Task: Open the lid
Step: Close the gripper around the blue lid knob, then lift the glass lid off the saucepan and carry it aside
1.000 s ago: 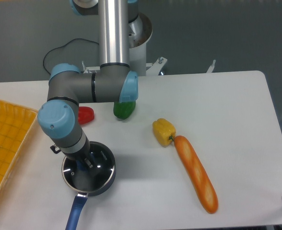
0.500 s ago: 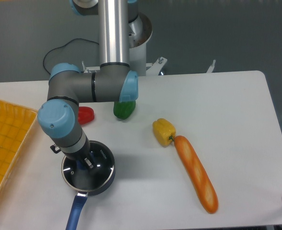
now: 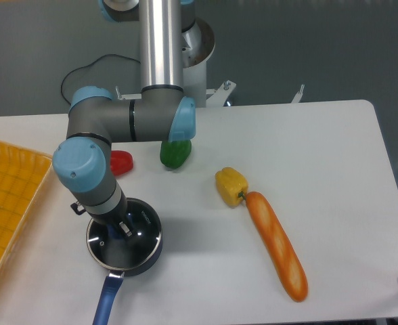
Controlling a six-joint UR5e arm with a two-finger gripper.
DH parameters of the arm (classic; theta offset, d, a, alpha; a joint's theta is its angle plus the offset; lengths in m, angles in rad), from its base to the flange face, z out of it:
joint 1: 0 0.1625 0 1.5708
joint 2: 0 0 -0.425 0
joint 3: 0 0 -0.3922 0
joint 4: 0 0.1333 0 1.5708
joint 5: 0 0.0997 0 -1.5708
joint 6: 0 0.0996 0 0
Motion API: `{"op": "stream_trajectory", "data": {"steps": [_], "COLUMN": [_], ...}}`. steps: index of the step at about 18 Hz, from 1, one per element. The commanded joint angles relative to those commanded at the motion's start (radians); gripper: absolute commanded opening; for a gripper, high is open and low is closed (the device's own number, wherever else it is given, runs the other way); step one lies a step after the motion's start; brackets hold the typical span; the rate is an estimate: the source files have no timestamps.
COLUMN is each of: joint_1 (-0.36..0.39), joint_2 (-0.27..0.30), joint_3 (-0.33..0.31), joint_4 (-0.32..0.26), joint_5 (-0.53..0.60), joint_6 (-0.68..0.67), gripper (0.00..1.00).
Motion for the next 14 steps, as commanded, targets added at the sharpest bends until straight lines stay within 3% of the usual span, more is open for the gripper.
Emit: {"op": "stream_trajectory", "data": {"steps": [8,14], "joint_1": [0.069,0.149], "joint_2": [0.066,0.078], "joint_3": [-0.009,-0.008], "joint_4": [-0.046,-0.075], "joint_5": [-0.002,0.006], "joint_6": [0.037,0.089], "gripper": [0.47,0.47]}}
